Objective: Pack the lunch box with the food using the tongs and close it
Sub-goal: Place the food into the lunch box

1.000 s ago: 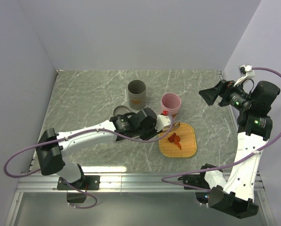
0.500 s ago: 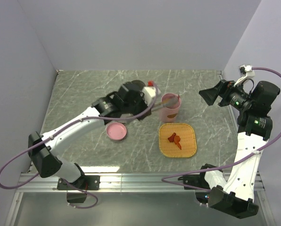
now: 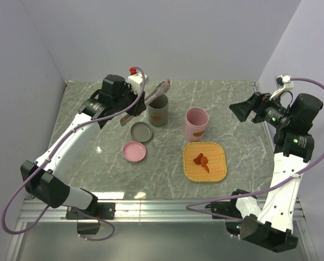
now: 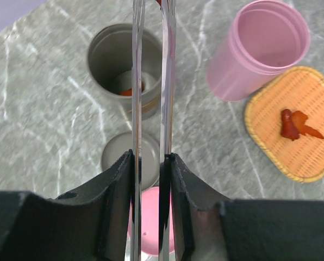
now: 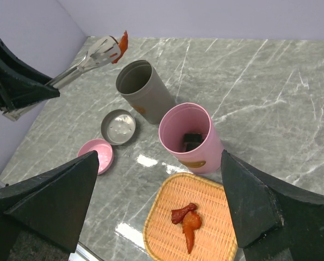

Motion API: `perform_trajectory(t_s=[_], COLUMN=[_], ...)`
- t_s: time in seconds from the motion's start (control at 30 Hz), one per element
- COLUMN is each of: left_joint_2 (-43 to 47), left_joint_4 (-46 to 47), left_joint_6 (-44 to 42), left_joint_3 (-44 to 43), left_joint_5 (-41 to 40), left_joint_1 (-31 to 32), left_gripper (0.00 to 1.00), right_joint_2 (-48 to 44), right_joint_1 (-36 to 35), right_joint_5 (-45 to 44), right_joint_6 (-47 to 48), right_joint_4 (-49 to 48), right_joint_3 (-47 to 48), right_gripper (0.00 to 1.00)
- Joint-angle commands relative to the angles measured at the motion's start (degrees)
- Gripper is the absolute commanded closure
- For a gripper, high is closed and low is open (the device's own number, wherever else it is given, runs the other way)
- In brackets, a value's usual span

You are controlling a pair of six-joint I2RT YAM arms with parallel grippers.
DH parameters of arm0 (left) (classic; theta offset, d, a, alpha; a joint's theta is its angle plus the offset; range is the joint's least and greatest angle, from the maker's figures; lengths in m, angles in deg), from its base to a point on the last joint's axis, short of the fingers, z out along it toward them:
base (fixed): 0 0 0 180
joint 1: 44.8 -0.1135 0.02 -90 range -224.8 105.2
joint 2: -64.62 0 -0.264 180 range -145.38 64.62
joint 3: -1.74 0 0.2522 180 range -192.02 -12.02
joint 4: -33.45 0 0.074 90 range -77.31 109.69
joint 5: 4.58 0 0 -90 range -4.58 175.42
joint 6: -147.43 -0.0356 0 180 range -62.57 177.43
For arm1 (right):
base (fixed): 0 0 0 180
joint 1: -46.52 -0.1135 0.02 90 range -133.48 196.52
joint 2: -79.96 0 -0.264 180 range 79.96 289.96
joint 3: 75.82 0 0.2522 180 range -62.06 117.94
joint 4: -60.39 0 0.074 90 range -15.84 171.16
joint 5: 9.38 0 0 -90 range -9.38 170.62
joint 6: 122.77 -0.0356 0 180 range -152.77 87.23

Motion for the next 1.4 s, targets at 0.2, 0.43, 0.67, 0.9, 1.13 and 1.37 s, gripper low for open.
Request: perform_trajectory(t_s=[0.2,0.43,0.67,0.9,1.13,1.37], left_joint_2=[0.31,-0.13,-1.1,0.39,8.91,12.96], left_joint_4=[-0.2,0.15,-0.55,-1.08,3.39,-0.37], left_joint_6=[-0.9,-0.28,-0.2,-0.9,-4.94,-11.87], left_joint_3=[2.89,4.56,3.86,2.27,8.94,13.95], left_joint_5=[1.46,0.41,-0.65,1.45,7.88,6.39], left_joint_1=[-2.59,-2.76,-2.85,-2.76,-1.1,7.59], left_gripper=[0.65,0.64,0.56,0.52,0.5,0.5], right_joint_2=[-0.34,-0.51,-0.34,-0.16,0.1,0.37], right_joint_1=[0.46,0.46,0.46,0.46,0.37,0.46], right_joint_5=[0.13,0.04,0.04,0.22,0.31,0.57], right_joint_6=[-0.17,-0.26,-0.26,-0.53,-0.53,-0.97], right_joint_4=[-1.46,-1.64,-1.72,-1.81,-1.73,-2.08], right_joint_3=[1.55,0.94,1.03,1.03,1.47,1.55], right_gripper=[0.0,0.0,0.0,0.0,0.0,0.0])
